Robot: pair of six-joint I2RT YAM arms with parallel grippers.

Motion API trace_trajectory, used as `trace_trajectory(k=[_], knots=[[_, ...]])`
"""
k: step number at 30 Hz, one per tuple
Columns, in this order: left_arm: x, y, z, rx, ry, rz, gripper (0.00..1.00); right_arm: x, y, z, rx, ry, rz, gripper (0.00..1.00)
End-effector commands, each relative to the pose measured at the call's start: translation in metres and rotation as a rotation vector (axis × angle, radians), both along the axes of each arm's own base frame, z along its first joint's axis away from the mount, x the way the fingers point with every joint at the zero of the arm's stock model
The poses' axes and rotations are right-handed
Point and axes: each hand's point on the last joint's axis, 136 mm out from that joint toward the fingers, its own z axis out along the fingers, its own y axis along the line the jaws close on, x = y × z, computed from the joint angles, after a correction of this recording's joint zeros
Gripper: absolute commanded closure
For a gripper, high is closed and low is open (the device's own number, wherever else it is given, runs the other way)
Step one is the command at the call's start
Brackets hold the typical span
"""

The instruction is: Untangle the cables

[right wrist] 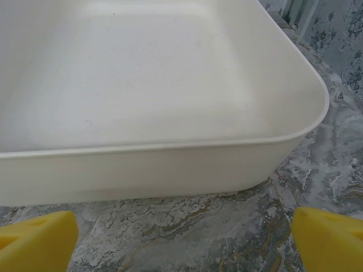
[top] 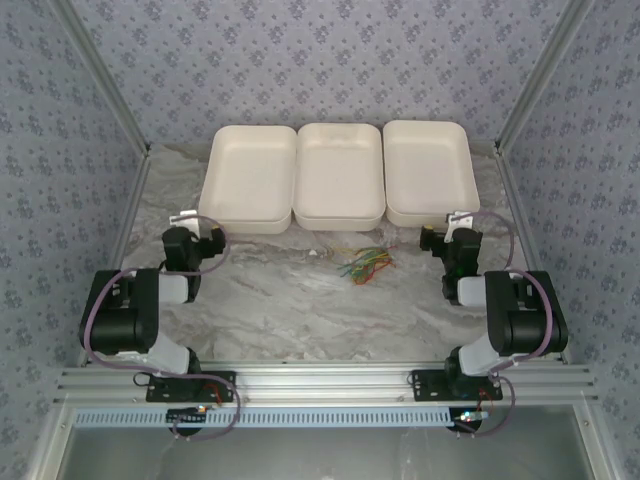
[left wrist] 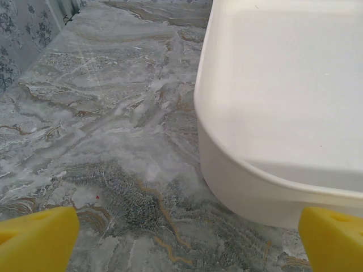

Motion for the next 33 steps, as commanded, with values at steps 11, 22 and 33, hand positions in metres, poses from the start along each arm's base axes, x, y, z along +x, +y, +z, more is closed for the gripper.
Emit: trace_trajectory(k=[11,22,33], knots=[[0.007,-0.003,0.009,0.006,-0.023,-0.021,0.01,0.005,-0.001,0.003,-0.006,0.000,0.006,0.01],[0.007,-0.003,0.009,0.006,-0.023,-0.022,0.01,0.005,-0.001,0.002,-0.006,0.001,0.006,0.01],[-0.003,-0.018,0.049,0.091,-0.045,-0.034,0.01,-0.005,-0.005,0.051,-0.034,-0.044,-0.034,0.01]])
